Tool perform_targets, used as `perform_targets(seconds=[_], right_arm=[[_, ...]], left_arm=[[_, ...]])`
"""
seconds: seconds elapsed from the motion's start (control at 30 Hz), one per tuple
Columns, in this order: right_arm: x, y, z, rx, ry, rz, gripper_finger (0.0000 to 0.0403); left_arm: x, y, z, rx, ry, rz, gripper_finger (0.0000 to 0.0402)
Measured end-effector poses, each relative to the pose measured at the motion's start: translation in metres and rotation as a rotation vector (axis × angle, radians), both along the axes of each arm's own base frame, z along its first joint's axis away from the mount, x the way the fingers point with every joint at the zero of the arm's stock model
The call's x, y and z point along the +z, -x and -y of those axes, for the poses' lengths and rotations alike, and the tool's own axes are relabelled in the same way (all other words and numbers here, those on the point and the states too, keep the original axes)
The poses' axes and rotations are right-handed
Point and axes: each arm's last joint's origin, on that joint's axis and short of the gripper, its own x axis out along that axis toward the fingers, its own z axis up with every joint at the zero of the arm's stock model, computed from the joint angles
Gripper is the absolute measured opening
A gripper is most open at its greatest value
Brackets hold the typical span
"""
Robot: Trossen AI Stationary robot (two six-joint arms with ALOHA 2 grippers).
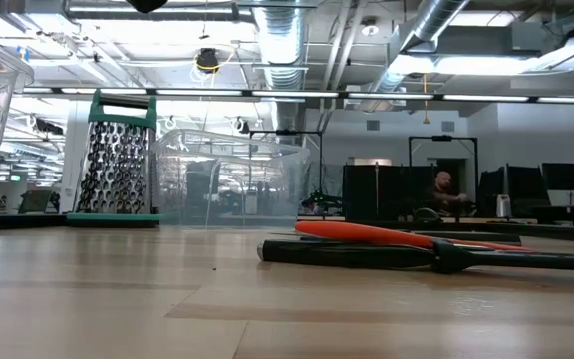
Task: Pick & Place Kitchen Items
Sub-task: Put the gray serving spoon into the bottom right transparent bin
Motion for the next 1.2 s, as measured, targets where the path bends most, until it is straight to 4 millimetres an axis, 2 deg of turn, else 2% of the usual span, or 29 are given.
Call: perform_targets(seconds=[0.17, 0.37, 0.57, 0.73, 0.9, 1.03, 1.2], right_arm=[[0.016, 0.021, -0.019, -0.071, 0.077, 0.055, 0.0198], [0.039, 0.044, -0.038, -0.214, 0.213, 0.231, 0.0178], [0.044, 0.036, -0.055, -0.295, 0.267, 0.38, 0.0173], [0.04, 0.023, -0.058, -0.355, 0.287, 0.349, 0.0208], [0.053, 0.022, -0.058, -0.358, 0.284, 0.335, 0.026], [0.061, 0.022, -0.06, -0.348, 0.277, 0.351, 0.0269], [0.057, 0.021, -0.068, -0.305, 0.281, 0.327, 0.027]], left_arm=[[0.0, 0.0, 0.0, 0.007, 0.003, 0.003, 0.0028], [0.0, 0.0, -0.002, 0.001, 0.024, -0.024, 0.0028], [-0.004, -0.004, -0.006, 0.02, 0.028, -0.073, 0.0028], [-0.007, -0.006, -0.012, 0.038, 0.029, -0.113, 0.0028], [-0.01, -0.008, -0.015, 0.048, 0.028, -0.159, 0.0028], [-0.011, -0.008, -0.015, 0.05, 0.026, -0.167, 0.0028], [-0.011, -0.008, -0.021, 0.059, 0.032, -0.174, 0.0028]])
